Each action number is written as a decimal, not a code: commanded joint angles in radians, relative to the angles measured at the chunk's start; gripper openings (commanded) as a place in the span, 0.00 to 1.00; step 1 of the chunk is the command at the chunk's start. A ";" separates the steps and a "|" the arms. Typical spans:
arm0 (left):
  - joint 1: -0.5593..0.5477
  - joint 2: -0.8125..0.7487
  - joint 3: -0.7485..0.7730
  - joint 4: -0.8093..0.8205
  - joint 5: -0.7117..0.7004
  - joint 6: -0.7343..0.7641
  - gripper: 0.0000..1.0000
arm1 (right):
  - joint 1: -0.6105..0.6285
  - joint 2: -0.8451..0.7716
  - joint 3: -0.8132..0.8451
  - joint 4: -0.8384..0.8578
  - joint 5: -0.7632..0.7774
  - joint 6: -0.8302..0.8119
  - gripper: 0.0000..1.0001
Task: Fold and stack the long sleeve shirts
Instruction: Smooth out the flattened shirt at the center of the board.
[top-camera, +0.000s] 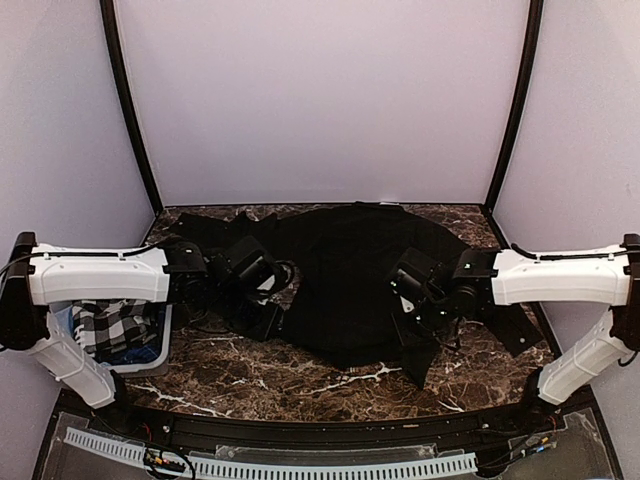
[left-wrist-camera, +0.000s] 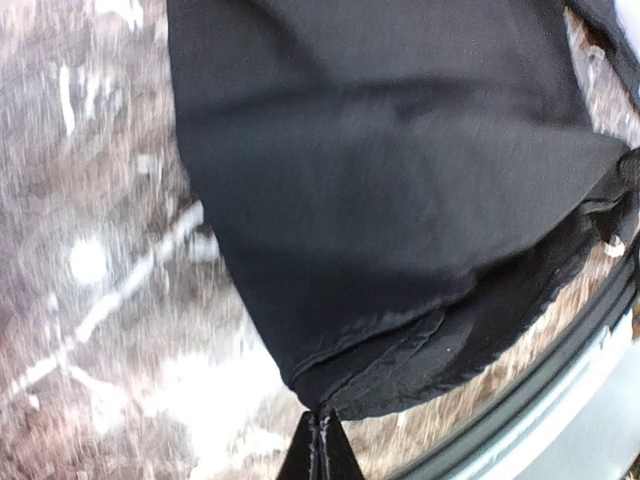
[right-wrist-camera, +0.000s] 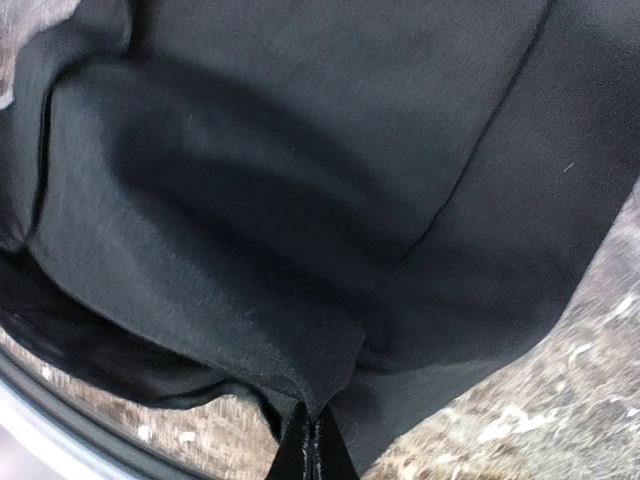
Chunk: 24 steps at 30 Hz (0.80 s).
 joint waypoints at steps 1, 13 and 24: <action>-0.007 -0.083 -0.068 -0.174 0.125 -0.036 0.00 | -0.001 -0.004 -0.038 -0.054 -0.139 -0.028 0.00; -0.022 -0.181 -0.255 -0.141 0.334 -0.031 0.15 | 0.051 -0.031 -0.181 0.075 -0.200 0.048 0.15; 0.257 -0.009 -0.017 0.148 0.124 0.024 0.55 | 0.033 0.005 -0.099 0.278 0.013 0.008 0.54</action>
